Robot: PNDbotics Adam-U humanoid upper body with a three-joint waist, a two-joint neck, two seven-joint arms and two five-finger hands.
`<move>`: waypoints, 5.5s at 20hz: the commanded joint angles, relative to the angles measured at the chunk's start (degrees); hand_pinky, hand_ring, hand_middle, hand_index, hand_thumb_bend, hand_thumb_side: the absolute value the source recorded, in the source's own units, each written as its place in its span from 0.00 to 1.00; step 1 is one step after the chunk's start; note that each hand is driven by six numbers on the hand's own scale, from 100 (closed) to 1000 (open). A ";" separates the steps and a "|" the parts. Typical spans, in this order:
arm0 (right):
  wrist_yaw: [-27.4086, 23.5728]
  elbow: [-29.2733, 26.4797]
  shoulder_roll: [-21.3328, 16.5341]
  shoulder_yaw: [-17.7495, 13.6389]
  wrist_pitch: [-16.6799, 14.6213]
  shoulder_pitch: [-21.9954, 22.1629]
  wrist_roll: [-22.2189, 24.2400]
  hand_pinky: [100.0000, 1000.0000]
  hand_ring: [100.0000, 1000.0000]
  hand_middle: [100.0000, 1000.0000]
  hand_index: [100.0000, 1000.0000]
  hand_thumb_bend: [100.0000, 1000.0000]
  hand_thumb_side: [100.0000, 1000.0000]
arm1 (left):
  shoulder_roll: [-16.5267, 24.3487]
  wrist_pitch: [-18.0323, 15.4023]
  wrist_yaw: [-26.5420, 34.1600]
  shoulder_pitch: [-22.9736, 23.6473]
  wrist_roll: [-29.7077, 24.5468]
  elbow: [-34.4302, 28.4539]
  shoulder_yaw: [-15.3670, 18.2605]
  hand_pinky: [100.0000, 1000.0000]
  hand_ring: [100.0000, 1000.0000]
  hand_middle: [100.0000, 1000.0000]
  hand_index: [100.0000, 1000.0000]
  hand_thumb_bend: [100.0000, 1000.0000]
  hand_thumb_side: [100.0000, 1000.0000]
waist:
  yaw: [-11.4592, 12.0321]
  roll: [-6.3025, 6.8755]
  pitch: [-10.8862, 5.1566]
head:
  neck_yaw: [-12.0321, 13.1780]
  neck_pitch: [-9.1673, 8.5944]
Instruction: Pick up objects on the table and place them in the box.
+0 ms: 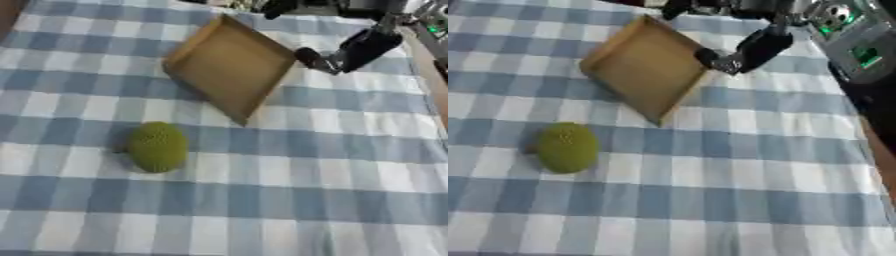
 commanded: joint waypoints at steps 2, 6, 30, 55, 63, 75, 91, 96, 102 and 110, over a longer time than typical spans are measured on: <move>-1.74 -3.02 -4.37 -5.65 0.52 1.63 -2.03 0.88 0.89 0.86 0.90 0.00 0.12 | 6.67 0.43 -3.19 2.77 -2.87 -0.83 -0.90 0.82 0.81 0.80 0.71 0.44 0.42 | -0.14 1.33 -1.35 | -0.16 -0.15; -3.82 -5.68 -6.11 -11.38 3.90 5.24 -5.55 0.85 0.85 0.82 0.87 0.00 0.18 | 12.37 0.68 -6.72 8.25 -6.35 0.38 -2.08 0.87 0.85 0.81 0.76 0.45 0.47 | -0.73 2.76 -1.51 | 0.14 -0.56; -8.95 -14.81 -5.81 -21.46 11.95 13.26 -27.45 0.82 0.80 0.75 0.82 0.00 0.40 | 29.44 6.62 -23.58 -9.98 -31.03 6.87 -33.18 0.98 0.98 1.00 0.86 0.52 0.65 | -2.07 3.27 -1.71 | 2.01 3.25; -7.61 -15.07 -5.36 -20.73 12.71 13.78 -28.35 0.82 0.80 0.75 0.82 0.00 0.41 | 14.26 12.56 -21.34 -24.46 -59.93 12.35 -39.82 0.82 0.73 0.89 0.88 0.51 0.50 | 0.18 3.77 -3.49 | -2.36 5.68; -7.70 -15.04 -5.19 -20.66 12.92 13.87 -28.11 0.82 0.80 0.75 0.82 0.00 0.41 | 12.80 11.84 -25.50 -25.51 -61.91 14.30 -40.23 0.62 0.42 0.66 0.90 0.51 0.47 | 0.25 3.92 -3.59 | -2.67 5.54; -7.78 -14.91 -5.16 -20.71 13.06 14.16 -27.90 0.82 0.80 0.75 0.82 0.00 0.41 | 11.07 11.33 -27.94 -26.71 -61.59 15.58 -40.45 0.85 0.82 0.98 0.89 0.52 0.47 | 0.24 4.10 -3.75 | -2.86 6.02; -8.06 -14.81 -4.91 -20.79 13.46 14.51 -27.55 0.82 0.80 0.75 0.82 0.00 0.41 | 5.96 14.00 -32.56 -27.29 -69.05 22.87 -41.25 0.88 0.86 1.00 0.89 0.58 0.43 | 0.12 4.37 -3.61 | -3.88 5.59; -8.37 -14.96 -4.98 -20.95 13.34 14.92 -27.42 0.82 0.80 0.75 0.82 0.00 0.41 | 4.34 14.68 -34.19 -27.29 -68.90 25.84 -40.56 0.86 0.83 0.97 0.90 0.56 0.46 | -0.02 4.25 -3.51 | -3.64 5.45; -8.62 -14.86 -4.95 -21.01 13.27 15.09 -27.17 0.82 0.80 0.75 0.82 0.00 0.41 | 2.66 15.83 -35.44 -27.70 -67.24 27.85 -39.77 0.85 0.82 0.97 0.90 0.55 0.49 | 0.07 4.16 -3.41 | -3.65 5.46; -8.76 -14.70 -4.78 -21.06 13.18 15.04 -26.99 0.82 0.80 0.75 0.82 0.00 0.41 | 0.46 16.41 -36.76 -27.98 -66.91 29.29 -39.67 0.82 0.79 0.94 0.88 0.56 0.46 | -0.08 3.97 -3.30 | -3.72 5.38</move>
